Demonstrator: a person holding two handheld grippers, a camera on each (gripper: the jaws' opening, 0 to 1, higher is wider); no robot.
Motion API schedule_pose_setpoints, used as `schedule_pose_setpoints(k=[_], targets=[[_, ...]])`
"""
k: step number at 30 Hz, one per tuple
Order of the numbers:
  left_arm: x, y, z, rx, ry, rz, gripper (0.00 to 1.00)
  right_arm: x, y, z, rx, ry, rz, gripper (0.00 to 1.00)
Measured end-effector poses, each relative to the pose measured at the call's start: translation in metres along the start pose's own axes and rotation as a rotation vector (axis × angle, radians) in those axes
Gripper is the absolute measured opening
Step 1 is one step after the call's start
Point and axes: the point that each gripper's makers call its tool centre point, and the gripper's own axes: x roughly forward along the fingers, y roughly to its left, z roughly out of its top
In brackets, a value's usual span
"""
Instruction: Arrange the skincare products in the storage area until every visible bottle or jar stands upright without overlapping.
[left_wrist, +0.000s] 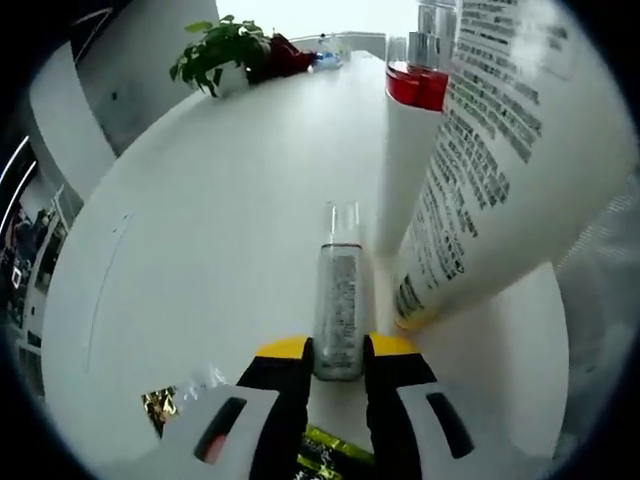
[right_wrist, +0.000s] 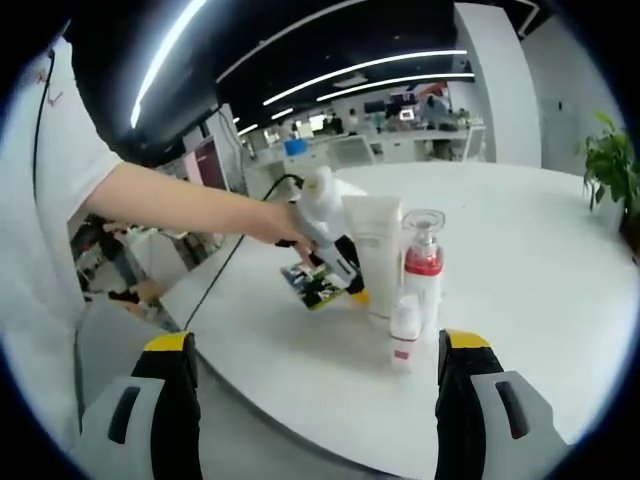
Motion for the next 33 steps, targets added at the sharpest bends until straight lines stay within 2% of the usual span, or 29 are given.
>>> schedule_pose_setpoints(k=[3,17,24,29,33], targets=[[-0.004,0.004,-0.003,-0.031,-0.005,0.008,0.25,0.000,0.000,0.000,0.000,0.001,0.000,0.99],[-0.012,0.008,-0.006,-0.059,-0.013,0.025,0.25,0.000,0.001,0.000,0.000,0.002,0.004,0.99],[-0.023,0.011,-0.001,-0.105,-0.045,0.036,0.25,0.000,0.002,-0.001,-0.002,0.005,0.007,0.99],[-0.037,0.017,0.003,-0.216,-0.108,0.058,0.25,0.000,0.004,-0.001,-0.008,0.009,0.011,0.99],[-0.048,0.018,0.003,-0.231,-0.116,0.077,0.25,0.001,0.004,-0.001,-0.013,0.010,0.015,0.99]])
